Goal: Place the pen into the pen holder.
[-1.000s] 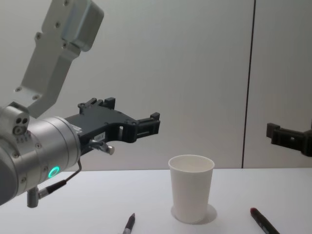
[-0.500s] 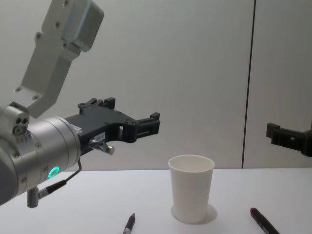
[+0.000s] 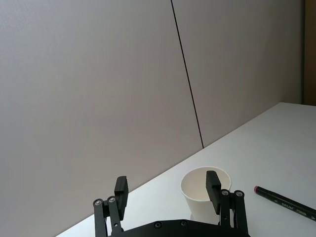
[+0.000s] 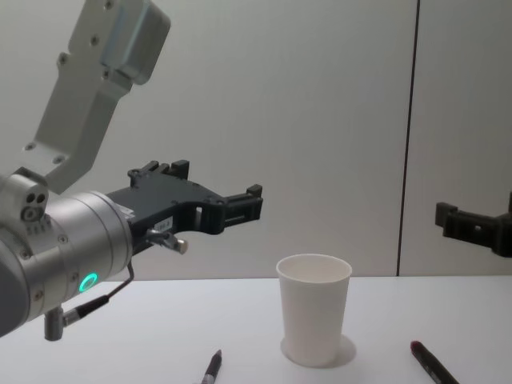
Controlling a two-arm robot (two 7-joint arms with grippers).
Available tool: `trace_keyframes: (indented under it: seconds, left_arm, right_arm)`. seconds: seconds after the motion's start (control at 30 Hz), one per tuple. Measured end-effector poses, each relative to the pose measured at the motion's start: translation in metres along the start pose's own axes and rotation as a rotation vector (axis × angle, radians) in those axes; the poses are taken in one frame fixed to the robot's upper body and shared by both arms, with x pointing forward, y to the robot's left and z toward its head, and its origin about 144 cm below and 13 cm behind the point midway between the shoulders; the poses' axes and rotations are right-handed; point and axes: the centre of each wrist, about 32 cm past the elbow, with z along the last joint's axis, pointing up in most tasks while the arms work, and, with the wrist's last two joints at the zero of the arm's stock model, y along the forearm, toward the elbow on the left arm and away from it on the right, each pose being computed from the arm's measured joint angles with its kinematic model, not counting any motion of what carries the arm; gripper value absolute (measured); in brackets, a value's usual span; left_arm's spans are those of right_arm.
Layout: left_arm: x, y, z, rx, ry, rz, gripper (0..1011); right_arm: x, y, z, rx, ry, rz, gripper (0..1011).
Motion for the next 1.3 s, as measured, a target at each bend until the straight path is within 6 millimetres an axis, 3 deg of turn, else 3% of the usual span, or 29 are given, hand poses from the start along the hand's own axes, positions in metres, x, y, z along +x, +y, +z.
trace_keyframes:
  seconds: [0.5, 1.3]
  left_arm:
    - [0.0, 0.0, 0.0, 0.0, 0.0, 0.0, 1004]
    - [0.0, 0.0, 0.0, 0.0, 0.0, 0.0, 1004]
  right_arm:
    - [0.0, 0.016, -0.004, -0.103, 0.036, -0.03, 1001]
    - [-0.019, 0.069, -0.021, -0.347, 0.105, -0.203, 1001]
